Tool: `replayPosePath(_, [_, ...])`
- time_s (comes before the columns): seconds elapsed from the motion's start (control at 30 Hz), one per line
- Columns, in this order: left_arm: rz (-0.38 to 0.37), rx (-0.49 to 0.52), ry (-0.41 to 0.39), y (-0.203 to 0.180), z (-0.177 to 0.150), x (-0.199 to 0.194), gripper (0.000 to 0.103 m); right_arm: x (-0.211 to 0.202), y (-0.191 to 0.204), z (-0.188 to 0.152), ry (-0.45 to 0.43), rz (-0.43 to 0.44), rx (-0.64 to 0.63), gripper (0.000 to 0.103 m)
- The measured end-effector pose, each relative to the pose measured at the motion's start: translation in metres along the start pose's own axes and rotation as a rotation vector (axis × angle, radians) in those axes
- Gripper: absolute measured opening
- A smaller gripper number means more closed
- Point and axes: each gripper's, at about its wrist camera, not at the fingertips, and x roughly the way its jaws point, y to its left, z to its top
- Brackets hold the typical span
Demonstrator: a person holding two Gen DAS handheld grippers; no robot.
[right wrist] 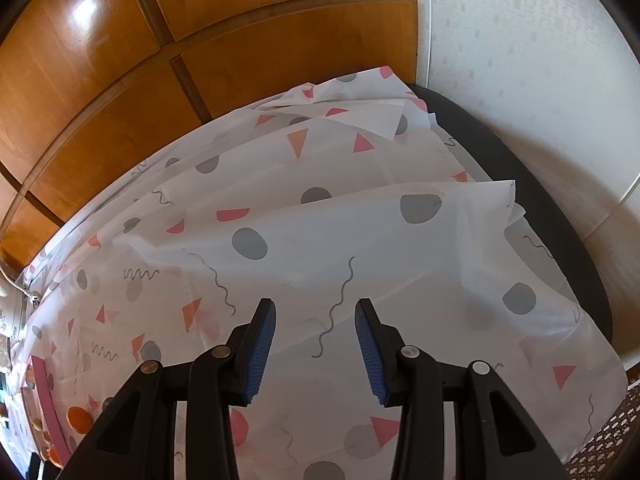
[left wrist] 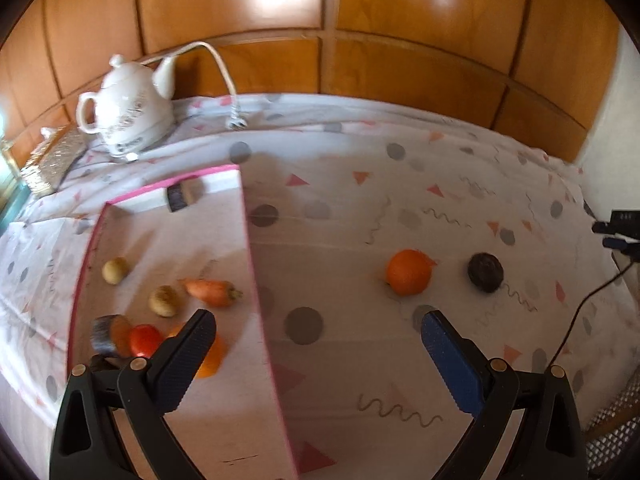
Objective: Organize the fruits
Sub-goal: 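Move the left tool to the orange outside the tray and grasp it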
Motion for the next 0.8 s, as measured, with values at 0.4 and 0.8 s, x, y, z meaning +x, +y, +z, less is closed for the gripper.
replayPosePath(0.4, [-0.084,0.064,0.075,-0.034,0.020,0.039,0.086,-0.002,0.006,0.000,0.003,0.031,-0.021,0.042])
replayPosePath(0.8, [-0.135,0.081,0.216,-0.061,0.029,0.100,0.039,-0.001,0.010,0.000,0.007,0.035,-0.037,0.042])
